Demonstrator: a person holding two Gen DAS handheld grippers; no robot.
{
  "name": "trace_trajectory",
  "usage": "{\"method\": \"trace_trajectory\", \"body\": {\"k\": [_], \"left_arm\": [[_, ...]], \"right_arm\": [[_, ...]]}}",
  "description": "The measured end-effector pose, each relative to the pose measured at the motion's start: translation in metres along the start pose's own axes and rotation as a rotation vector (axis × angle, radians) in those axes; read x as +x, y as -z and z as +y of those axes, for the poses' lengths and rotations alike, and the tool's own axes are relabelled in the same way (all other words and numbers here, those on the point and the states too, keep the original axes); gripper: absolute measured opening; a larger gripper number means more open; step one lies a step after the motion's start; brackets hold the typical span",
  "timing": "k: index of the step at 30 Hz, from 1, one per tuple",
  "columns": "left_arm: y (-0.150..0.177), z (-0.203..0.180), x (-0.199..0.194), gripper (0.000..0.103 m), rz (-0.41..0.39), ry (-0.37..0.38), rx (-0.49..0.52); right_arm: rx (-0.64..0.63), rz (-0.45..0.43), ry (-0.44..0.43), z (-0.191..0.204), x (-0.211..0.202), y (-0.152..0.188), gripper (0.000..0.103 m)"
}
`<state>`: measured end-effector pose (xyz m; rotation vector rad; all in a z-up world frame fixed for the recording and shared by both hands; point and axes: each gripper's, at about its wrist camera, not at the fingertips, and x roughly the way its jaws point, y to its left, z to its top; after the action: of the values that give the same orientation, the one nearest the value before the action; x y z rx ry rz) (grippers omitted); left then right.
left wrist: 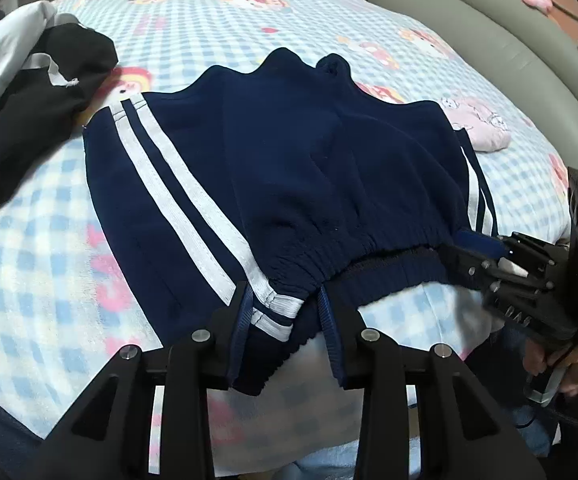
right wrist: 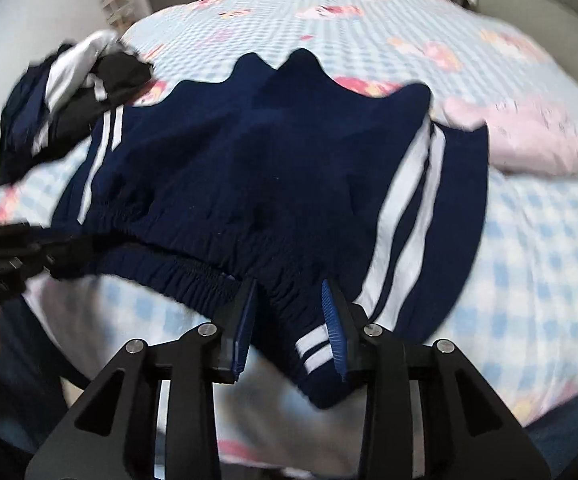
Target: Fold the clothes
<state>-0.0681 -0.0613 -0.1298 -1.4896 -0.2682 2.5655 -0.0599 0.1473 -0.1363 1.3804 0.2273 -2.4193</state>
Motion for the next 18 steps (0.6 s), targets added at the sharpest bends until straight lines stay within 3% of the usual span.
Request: {"method": "trace_trajectory", "body": {"k": [1,2,3,4,10,15,18], "left_arm": [[0.0,0.001,0.0,0.033,-0.001,0.0,-0.002],[0.001,0.001,0.0,0.021,-0.002,-0.001,-0.004],[0.001,0.001,0.0,0.019,-0.003,-0.002,-0.006],[0.001,0.0,-0.001,0.018,-0.006,-0.006,0.0],[0.0,-0.007,-0.009,0.014,-0.024,-0.034,0.039],[0.0,-0.012,-0.016,0.012,-0.039,-0.057,0.069],[0.002,0.008,-0.019,0.012,-0.042,-0.016,-0.016]], "right_arm": [[-0.021,0.003,0.02,0.003,0.0,0.002,0.033],[-0.042,0.005,0.04,0.006,-0.001,0.004,0.024],[-0.029,0.001,0.037,0.005,-0.005,0.004,0.011],[-0.014,-0.003,0.033,0.005,-0.008,0.004,0.007],[0.064,-0.058,0.07,-0.012,-0.035,0.008,0.004],[0.11,-0.078,0.033,-0.016,-0.051,0.014,0.004],[0.104,-0.03,-0.02,-0.006,-0.042,0.026,0.004]]}}
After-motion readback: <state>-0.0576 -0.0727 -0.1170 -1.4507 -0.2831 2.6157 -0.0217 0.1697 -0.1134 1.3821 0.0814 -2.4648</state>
